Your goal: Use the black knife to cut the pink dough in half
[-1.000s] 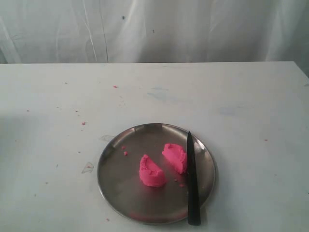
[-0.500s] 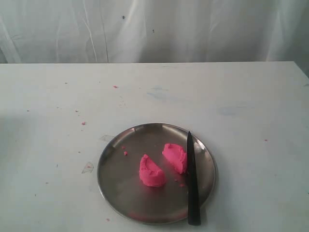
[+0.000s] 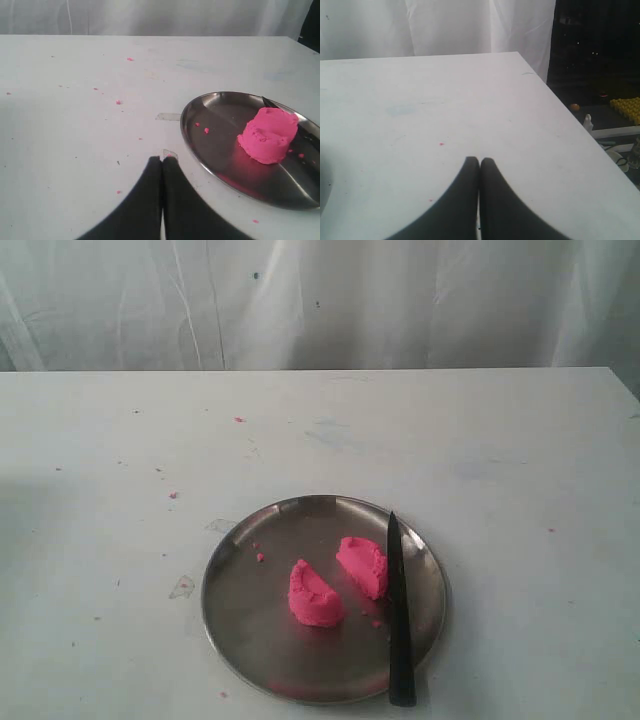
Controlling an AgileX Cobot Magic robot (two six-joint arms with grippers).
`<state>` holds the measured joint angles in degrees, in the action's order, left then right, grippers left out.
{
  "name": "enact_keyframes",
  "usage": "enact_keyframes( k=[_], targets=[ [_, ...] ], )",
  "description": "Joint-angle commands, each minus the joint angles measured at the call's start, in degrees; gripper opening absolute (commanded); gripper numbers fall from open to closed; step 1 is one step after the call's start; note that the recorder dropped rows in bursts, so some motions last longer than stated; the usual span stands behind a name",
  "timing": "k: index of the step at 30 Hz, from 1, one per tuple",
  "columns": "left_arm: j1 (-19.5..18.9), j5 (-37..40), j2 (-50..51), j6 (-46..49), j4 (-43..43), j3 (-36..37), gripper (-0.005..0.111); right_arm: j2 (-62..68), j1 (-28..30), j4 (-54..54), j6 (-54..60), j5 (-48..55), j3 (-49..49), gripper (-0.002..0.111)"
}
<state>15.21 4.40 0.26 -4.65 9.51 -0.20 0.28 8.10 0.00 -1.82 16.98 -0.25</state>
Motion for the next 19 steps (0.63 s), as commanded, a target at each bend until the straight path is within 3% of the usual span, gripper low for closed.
enact_keyframes(
  k=[1, 19],
  targets=[
    [-0.2, 0.0, -0.3, -0.2, 0.2, 0.2, 0.0, -0.3, 0.5, -0.4, 0.0, -0.4, 0.3, 0.0],
    [-0.2, 0.0, -0.3, 0.5, 0.2, 0.2, 0.0, -0.3, 0.3, 0.0, 0.0, -0.4, 0.3, 0.0]
  ],
)
